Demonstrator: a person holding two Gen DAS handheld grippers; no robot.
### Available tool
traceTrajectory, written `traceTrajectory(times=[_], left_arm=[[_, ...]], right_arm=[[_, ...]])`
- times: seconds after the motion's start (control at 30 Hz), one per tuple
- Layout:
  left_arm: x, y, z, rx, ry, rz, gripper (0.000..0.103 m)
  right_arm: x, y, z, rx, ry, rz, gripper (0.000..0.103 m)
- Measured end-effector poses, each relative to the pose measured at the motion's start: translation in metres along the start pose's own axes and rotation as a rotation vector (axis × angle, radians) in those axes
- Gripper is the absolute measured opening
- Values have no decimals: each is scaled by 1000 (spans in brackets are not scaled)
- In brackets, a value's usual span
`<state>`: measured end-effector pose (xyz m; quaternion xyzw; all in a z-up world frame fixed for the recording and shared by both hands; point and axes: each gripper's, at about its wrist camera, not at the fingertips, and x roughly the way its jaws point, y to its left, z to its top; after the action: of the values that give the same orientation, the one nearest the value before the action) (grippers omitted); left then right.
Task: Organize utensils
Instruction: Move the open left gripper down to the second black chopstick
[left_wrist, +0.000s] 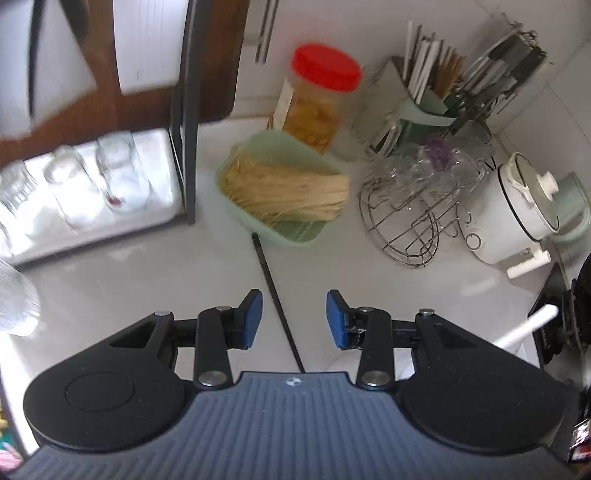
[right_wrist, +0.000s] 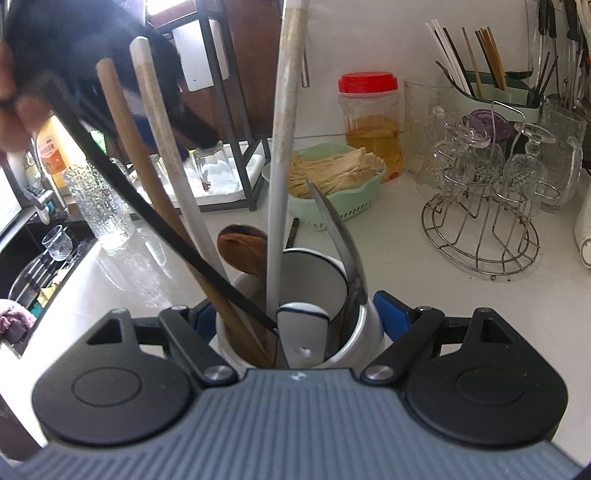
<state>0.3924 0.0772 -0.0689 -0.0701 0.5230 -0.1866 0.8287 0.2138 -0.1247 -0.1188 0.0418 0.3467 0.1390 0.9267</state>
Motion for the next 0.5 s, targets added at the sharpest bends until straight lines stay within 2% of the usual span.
traceTrajectory(times=[0.4, 0.5], left_arm=[[89, 15, 4, -51, 30, 11, 43], [106, 16, 6, -50, 36, 34, 43]], right_arm=[[-4, -7, -1, 21, 16, -31, 87], [-4, -6, -1, 22, 17, -31, 87]])
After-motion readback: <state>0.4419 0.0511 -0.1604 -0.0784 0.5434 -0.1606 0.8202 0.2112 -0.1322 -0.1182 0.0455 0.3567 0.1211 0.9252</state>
